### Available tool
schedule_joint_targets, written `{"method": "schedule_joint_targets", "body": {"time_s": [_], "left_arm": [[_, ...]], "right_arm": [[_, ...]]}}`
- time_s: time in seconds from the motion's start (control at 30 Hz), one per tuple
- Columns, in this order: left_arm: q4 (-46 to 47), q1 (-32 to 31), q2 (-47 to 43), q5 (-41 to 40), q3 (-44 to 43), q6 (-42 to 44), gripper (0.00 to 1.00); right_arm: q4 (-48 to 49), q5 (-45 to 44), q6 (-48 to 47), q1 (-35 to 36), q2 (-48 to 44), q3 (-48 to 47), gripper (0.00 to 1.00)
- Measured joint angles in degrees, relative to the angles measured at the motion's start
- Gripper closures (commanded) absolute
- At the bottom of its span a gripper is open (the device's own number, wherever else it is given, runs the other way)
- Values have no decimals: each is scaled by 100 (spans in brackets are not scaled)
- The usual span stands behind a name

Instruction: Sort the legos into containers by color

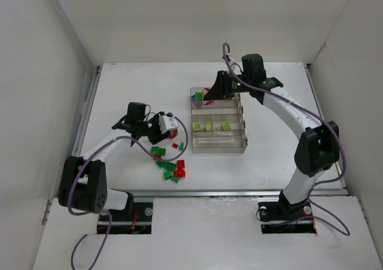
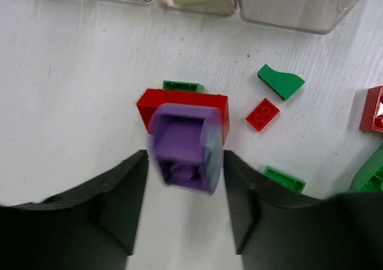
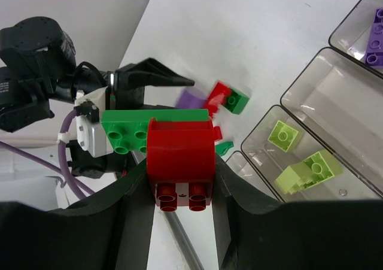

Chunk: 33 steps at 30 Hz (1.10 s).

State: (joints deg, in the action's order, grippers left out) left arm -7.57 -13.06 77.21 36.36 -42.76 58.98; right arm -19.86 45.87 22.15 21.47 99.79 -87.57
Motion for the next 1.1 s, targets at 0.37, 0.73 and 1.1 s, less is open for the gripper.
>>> {"method": "schedule_joint_targets", "body": {"time_s": [0.37,0.73,1.1], "left_arm": [[-352,0,-2,446,-317,-387,27],[339,0,-9,1792,-1998,-3670,21],[522,-116,131,1906,-1998,-4835,41]], "right_arm": [[-378,-649,-170,155,-2,-44,100],[-857,-2581,-334,1403,-11,-503,100],[-887,-2874,-334,1473,-11,-503,100]]}}
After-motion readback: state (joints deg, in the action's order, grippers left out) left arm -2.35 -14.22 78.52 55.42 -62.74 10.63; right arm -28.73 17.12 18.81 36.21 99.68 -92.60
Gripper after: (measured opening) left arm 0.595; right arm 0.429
